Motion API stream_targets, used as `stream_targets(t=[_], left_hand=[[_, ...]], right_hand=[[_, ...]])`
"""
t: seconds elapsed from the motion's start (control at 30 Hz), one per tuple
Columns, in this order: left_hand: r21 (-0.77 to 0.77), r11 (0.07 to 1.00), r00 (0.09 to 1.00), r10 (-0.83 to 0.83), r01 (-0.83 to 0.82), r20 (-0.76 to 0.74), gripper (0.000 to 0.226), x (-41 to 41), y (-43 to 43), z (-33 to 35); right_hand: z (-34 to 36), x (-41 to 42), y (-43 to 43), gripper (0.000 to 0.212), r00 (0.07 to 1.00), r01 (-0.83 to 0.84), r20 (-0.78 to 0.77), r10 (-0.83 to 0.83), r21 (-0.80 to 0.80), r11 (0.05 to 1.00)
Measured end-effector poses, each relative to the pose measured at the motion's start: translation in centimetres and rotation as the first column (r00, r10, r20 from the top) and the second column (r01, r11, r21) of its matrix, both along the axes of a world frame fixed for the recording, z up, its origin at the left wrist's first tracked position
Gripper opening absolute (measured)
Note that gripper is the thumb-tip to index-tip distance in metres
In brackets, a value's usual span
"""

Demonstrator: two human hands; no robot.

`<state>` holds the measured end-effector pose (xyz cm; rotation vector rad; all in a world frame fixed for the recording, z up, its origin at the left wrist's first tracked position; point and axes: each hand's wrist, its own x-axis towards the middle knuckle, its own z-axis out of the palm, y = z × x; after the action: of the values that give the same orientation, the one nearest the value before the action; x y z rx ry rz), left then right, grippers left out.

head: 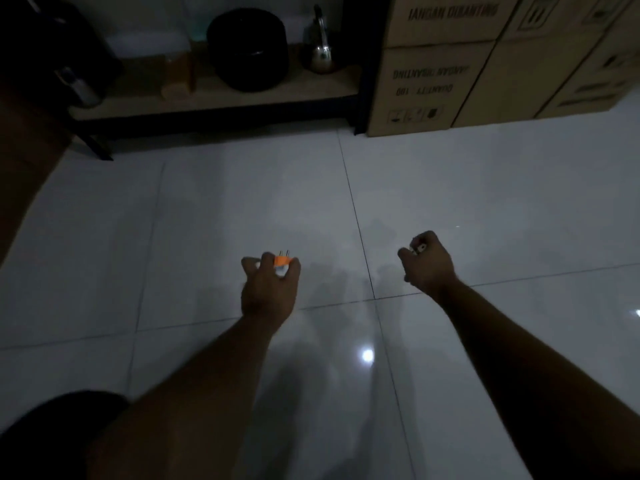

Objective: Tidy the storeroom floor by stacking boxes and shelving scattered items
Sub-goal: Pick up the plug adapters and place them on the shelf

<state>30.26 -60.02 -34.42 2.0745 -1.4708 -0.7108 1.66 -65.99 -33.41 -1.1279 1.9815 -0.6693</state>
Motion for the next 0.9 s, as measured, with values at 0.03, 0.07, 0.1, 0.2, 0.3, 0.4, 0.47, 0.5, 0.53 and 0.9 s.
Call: stream_targets(t=[0.03, 0.07, 0.1, 0.2, 0.3, 0.4, 0.47, 0.5, 0.53, 0.9], left_hand=[[-0.009, 0.999, 0.998, 0.045, -0.046, -0.031, 0.022, 0.1, -0.4, 3.1], [0.01, 0.994, 0.991, 0.111, -0.11, -0.076, 0.03, 0.4, -0.8, 6.6], [0.027, 0.984, 0.976, 0.177, -0.175, -0.128, 0.041, 0.6, -1.2, 10.1], [0.001, 0.974, 0.936, 0.22, -0.228, -0.274, 0.05, 1.9, -2.0, 21.4], [0.037, 0.968, 0.909, 0.247, -0.249, -0.336, 0.044, 3.8, -2.7, 34.5], [0.042, 0.966, 0.897, 0.252, -0.254, -0.362, 0.046, 6.4, -2.9, 48.0], [-0.001, 0.975, 0.899, 0.204, -0.222, -0.387, 0.047, 8.5, -2.7, 56.3], [-0.023, 0.978, 0.904, 0.184, -0.208, -0.385, 0.046, 9.7, -2.3, 60.0], [-0.044, 0.98, 0.909, 0.164, -0.196, -0.384, 0.042, 10.9, -2.1, 63.2], [-0.271, 0.957, 0.933, -0.004, -0.101, -0.359, 0.057, 20.5, -5.8, 82.8]], right_hand=[[2.8, 1.7, 0.5, 0.021, 0.995, 0.072, 0.073, -0.072, -0.002, 0.997], [6.1, 3.6, 1.0, 0.021, 0.98, 0.137, 0.146, -0.136, 0.004, 0.991], [9.5, 5.6, 1.5, 0.022, 0.962, 0.178, 0.207, -0.176, 0.009, 0.984], [21.2, 11.0, 2.3, 0.023, 0.93, 0.159, 0.333, -0.155, 0.014, 0.987], [34.7, 15.3, 2.7, 0.027, 0.894, 0.118, 0.438, -0.097, -0.021, 0.993], [48.8, 18.8, 3.0, 0.024, 0.881, 0.115, 0.468, -0.069, -0.072, 0.991], [57.3, 20.5, 3.2, 0.023, 0.869, 0.123, 0.49, -0.064, -0.089, 0.988], [61.1, 21.3, 3.4, 0.02, 0.864, 0.122, 0.5, -0.06, -0.092, 0.988], [64.7, 22.0, 3.6, 0.018, 0.867, 0.116, 0.495, -0.054, -0.097, 0.989], [83.9, 26.7, 2.3, 0.021, 0.93, 0.0, 0.348, 0.119, -0.323, 0.946]])
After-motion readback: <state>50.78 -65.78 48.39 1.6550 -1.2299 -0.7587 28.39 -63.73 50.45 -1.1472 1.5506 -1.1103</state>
